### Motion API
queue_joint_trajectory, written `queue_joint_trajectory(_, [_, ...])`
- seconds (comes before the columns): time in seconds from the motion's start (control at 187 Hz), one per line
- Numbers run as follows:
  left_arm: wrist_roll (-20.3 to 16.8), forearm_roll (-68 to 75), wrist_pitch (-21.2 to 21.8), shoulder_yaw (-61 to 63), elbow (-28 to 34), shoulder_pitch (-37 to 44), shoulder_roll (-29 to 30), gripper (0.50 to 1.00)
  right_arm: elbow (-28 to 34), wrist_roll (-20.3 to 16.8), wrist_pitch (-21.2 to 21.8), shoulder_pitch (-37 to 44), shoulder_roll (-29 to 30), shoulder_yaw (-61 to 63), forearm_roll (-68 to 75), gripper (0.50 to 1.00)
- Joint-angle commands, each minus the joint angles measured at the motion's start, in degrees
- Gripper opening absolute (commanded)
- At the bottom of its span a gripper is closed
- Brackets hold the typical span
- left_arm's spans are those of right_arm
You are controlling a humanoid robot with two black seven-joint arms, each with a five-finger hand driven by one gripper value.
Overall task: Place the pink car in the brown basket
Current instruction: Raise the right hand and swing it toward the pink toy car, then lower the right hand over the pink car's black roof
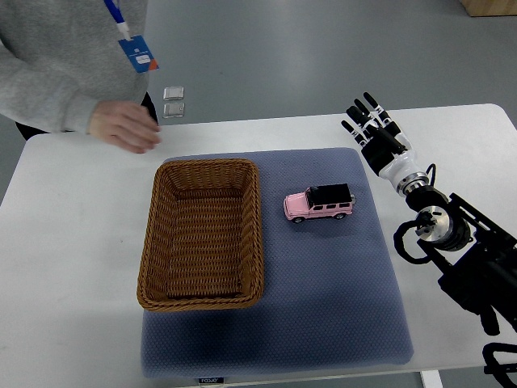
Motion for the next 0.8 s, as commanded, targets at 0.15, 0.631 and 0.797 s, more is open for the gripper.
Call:
queue_joint_trajectory(0.15, [0.0,0.0,0.0,-0.3,0.0,0.0,0.0,1.0,0.2,-0.1,0.1,0.1,-0.1,-0.1,-0.2,0.911])
queue_joint_trajectory(0.631, [0.0,0.0,-0.1,-0.3,-0.2,0.0,0.0,1.0,4.0,-3.9,5.5,18.8,-18.1,-26.5,-35.5,0.911])
queue_joint_trajectory(0.797, [0.0,0.0,-0.1,-0.3,-0.2,0.0,0.0,1.0,5.5,-6.1,9.7,30.1,-21.4,-44.4,-45.6,0.911])
